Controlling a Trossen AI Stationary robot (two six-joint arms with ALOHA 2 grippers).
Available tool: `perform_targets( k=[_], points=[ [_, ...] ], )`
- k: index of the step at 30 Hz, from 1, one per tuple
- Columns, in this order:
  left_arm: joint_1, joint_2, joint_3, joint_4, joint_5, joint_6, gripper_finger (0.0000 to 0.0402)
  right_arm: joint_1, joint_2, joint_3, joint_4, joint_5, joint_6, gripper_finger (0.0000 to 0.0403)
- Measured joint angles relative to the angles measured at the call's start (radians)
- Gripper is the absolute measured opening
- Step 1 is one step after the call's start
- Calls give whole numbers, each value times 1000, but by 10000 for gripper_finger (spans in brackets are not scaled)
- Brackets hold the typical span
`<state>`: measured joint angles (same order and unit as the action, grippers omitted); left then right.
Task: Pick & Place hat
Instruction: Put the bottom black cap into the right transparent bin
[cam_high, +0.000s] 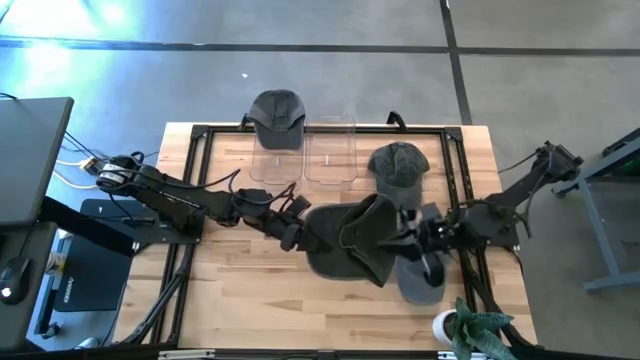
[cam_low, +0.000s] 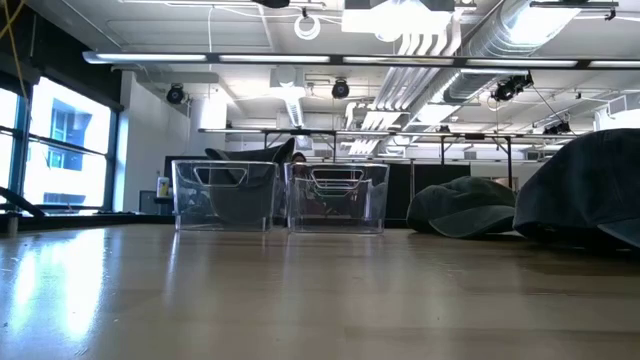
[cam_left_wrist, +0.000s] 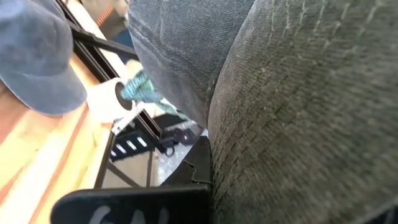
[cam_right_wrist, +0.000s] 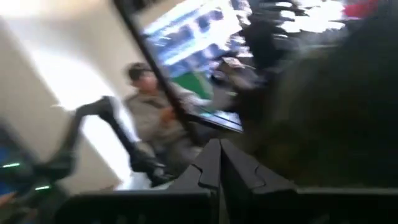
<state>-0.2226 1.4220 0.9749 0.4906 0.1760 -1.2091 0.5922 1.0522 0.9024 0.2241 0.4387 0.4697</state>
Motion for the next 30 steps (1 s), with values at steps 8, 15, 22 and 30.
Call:
perform_targets(
  k=[8,15,22,30],
  points=[
    [0,0,0,-76,-85,-5,0,-80,180,50,121,-54,51,0],
    [1,1,0,-116,-142,-33,0,-138,281,260,-327,30,116,0],
    [0,1,0,-120,-153,-33,0,-170,295,329,-597,80,233,0],
    [0,1,0,-120,-153,-31,0,-164,263,327,-508,105,202,0]
  ],
)
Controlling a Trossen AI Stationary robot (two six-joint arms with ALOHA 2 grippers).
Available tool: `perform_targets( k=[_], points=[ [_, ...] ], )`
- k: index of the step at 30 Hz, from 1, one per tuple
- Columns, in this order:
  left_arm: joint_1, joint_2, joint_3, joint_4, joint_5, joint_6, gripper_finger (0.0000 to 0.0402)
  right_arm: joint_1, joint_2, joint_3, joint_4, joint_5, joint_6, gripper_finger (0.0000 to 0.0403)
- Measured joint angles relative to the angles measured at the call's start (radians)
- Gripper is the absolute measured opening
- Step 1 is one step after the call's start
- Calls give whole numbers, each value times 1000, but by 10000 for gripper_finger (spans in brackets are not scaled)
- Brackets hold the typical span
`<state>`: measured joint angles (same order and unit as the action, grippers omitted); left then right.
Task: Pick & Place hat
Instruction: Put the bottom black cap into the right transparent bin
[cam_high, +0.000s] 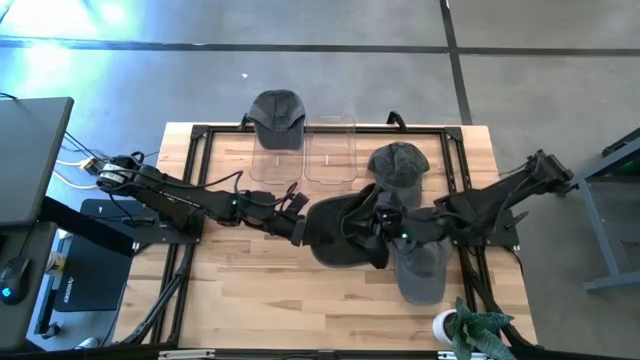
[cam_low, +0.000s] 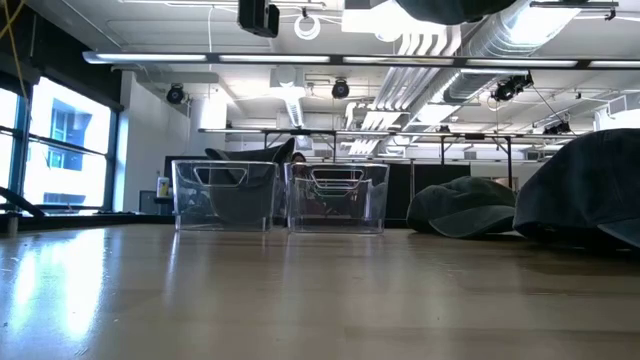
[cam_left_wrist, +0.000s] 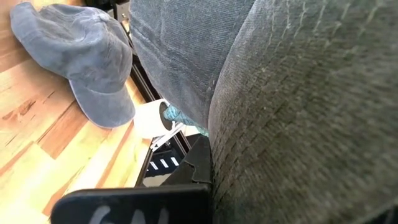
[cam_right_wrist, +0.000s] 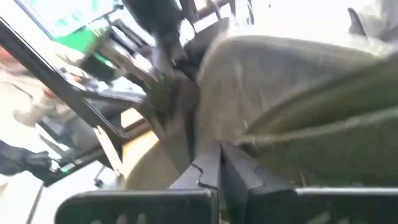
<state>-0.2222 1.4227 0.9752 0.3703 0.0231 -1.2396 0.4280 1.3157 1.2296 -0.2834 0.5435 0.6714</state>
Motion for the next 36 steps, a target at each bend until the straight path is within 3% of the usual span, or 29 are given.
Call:
perform_targets(
  k=[7,14,28,36],
  points=[
    [0,0,0,-8,-6,0,0,-47,22,1,60,-205,-77,0],
    [1,0,0,-14,-11,0,0,-66,59,0,-51,-84,-18,0],
    [0,0,0,-6,0,4,0,-63,37,0,-56,-105,-25,0],
    [0,0,0,-4,7,4,0,-17,-67,0,-67,-123,-75,0]
  ],
)
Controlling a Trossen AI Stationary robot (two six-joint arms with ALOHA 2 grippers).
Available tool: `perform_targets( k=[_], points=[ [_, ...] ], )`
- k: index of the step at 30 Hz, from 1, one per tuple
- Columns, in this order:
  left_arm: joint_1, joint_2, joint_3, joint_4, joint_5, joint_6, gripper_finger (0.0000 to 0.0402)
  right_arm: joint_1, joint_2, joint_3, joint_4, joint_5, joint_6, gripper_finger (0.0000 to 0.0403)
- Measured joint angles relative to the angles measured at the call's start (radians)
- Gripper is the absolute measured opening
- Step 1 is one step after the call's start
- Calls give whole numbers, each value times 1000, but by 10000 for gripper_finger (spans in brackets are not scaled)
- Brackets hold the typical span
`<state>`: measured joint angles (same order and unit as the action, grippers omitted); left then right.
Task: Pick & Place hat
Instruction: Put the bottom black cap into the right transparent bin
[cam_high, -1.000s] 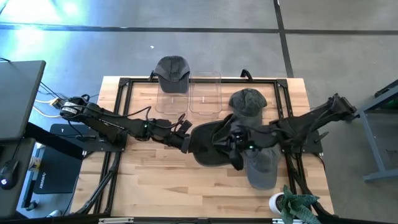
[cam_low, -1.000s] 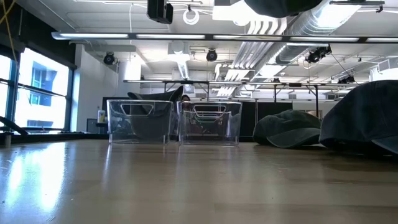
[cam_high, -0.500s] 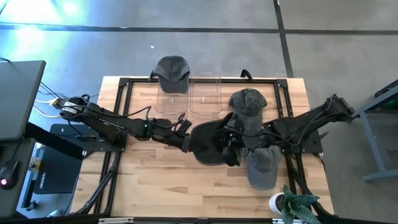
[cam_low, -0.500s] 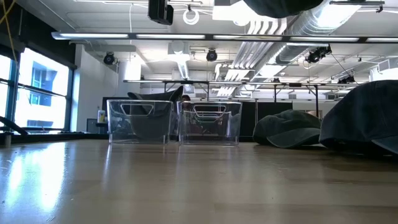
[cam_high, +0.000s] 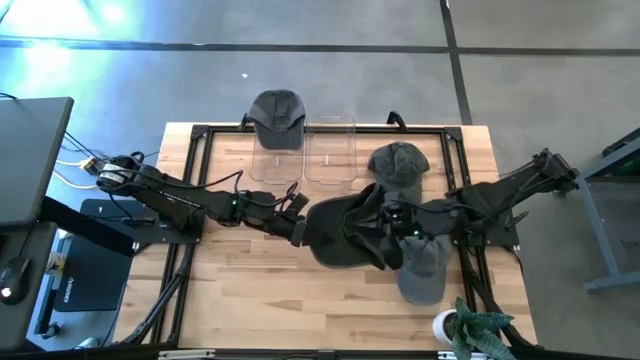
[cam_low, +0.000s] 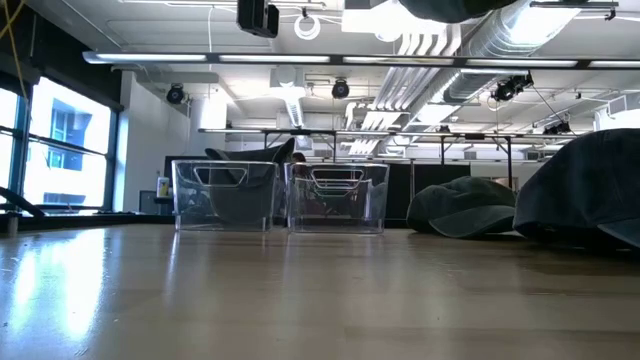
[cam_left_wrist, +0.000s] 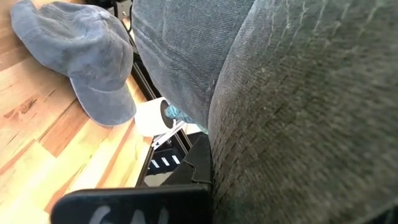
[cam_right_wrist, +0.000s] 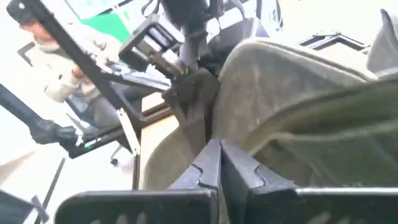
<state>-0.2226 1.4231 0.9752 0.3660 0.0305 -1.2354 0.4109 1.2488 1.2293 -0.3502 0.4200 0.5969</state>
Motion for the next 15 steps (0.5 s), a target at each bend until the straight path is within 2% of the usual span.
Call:
perform_targets(
  k=[2,6,8,15],
  points=[
    [0,0,0,0,0,0,0,8,-21,0,-53,7,27,0],
    [0,0,0,-2,-3,0,0,32,-29,0,-178,114,156,0],
    [0,0,0,-2,-4,0,0,38,-8,0,-201,135,211,0],
    [0,0,0,-7,-35,0,0,40,96,0,-144,18,218,0]
  ],
)
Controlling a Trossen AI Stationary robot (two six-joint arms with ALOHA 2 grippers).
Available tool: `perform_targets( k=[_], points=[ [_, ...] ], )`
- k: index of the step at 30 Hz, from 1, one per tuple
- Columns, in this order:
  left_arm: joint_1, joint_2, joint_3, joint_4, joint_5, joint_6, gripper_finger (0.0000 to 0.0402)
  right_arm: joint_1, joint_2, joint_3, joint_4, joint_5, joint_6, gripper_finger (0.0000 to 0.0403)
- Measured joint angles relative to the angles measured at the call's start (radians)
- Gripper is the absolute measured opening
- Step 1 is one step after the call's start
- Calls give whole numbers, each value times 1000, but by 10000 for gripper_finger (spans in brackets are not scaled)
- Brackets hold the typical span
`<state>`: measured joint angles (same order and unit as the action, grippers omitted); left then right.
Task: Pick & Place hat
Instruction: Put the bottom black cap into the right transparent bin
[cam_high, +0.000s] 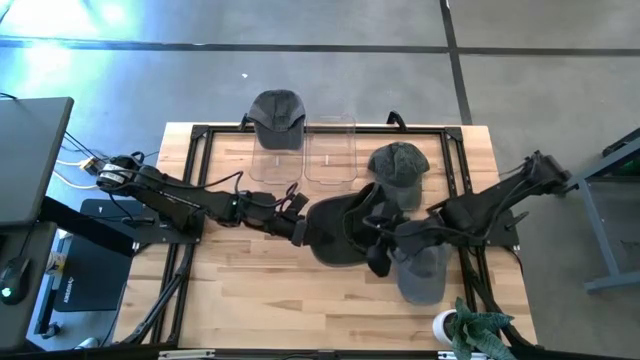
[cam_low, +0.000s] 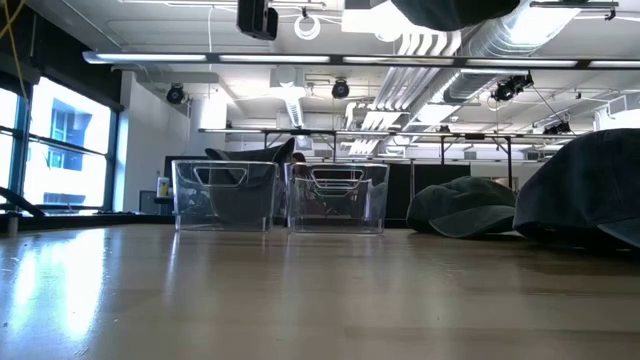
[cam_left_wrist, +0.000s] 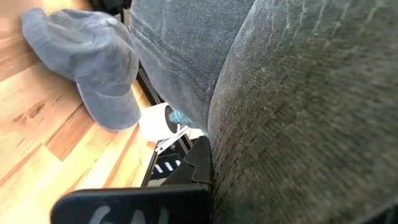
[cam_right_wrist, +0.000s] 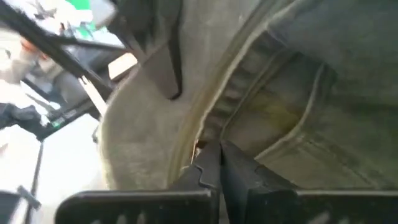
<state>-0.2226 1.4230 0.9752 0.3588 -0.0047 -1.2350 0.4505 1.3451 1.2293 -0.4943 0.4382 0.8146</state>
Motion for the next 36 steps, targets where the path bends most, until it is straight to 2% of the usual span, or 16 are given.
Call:
perform_targets(
  k=[4,8,14,17,20,23,26,29,32,36],
  points=[
    [0,0,0,6,-3,0,0,17,2,0,-3,56,-3,0],
    [0,-1,0,8,-6,-2,0,32,-62,0,-3,81,-57,0],
    [0,-1,0,65,26,0,0,41,-155,0,-5,28,-192,0],
    [0,-1,0,68,36,30,0,39,-209,0,-33,-13,-181,6],
    [0,-1,0,66,35,75,0,33,-280,0,-137,-55,-64,37],
    [0,-1,0,67,18,109,0,42,-341,0,-273,-52,76,86],
    [0,-1,0,87,-3,141,0,82,-368,0,-414,35,195,144],
    [0,-1,0,119,-20,161,0,126,-369,-7,-516,170,326,195],
    [0,-1,0,121,-54,185,0,159,-377,-72,-442,270,363,228],
    [1,-1,0,131,-65,211,0,165,-397,-207,-200,348,309,238]
  ],
)
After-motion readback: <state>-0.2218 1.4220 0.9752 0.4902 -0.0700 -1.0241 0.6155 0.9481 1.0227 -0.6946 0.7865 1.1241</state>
